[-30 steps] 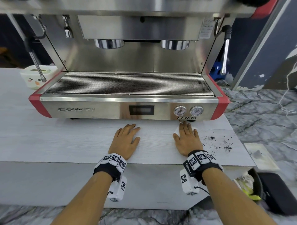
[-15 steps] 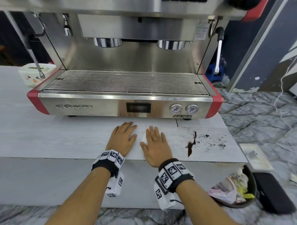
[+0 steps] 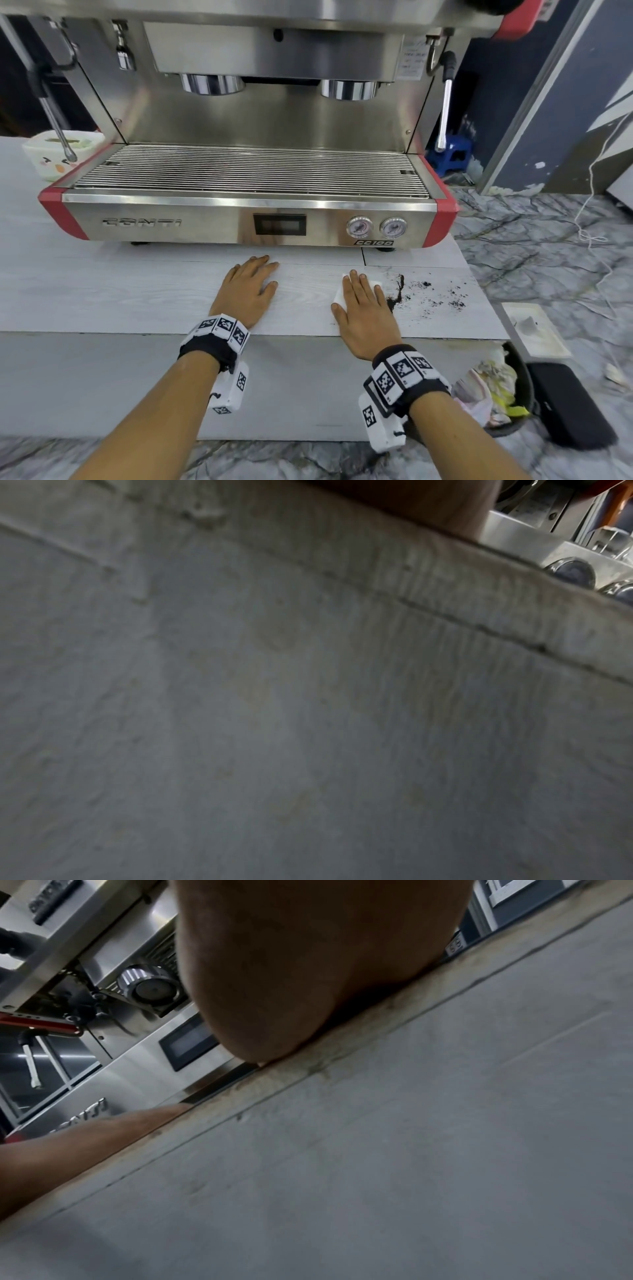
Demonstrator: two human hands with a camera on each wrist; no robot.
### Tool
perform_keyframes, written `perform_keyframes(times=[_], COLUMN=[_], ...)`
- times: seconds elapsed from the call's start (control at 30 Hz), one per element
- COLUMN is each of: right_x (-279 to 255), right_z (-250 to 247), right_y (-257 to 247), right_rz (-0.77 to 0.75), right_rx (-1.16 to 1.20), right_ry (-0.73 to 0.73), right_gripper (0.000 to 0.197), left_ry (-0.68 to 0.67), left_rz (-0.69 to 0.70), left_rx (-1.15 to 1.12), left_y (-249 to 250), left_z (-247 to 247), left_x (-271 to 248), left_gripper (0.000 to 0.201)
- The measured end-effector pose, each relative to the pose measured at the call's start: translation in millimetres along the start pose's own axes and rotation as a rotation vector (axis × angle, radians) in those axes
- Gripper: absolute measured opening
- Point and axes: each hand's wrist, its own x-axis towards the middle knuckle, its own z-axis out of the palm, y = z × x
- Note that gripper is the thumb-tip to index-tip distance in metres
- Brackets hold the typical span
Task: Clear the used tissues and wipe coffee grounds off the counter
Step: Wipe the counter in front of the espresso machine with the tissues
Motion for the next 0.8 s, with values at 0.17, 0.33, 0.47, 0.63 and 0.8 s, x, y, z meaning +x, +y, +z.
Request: perform_keyframes(times=[0.17, 0.33, 0.47, 0.63, 0.8], right_x=[-7.1, -9.3, -1.9, -1.7, 1.4], right_z=[-6.2, -15.5, -25.4, -17.4, 10.0], right_y=[27.0, 44.4, 28.7, -35.4, -71.4], right_rz=[0.053, 0.123, 0.157, -0.045, -0.122], right_rx=[0.008, 0.019, 0.097, 0.093, 0.034], right_ry=[-0.021, -0.041, -0.040, 0.003, -0.032], right_gripper=[0.092, 0.065, 0.063, 0.075, 0.082], left_ry=[-0.003, 0.004, 0.017, 0.044, 0.020], left_rz=[0.001, 0.005, 0.005, 0.014, 0.015], left_rx=[0.007, 0.006, -0.004, -0.019, 0.015], left_y=[-1.2, -1.0, 1.2, 5.0, 3.7], left_z=[1.1, 0.3, -2.2, -5.7, -5.3], left_x=[0.0, -0.2, -0.7, -1.0, 0.0], left_gripper=[0.055, 0.055, 0.055, 0.053, 0.056])
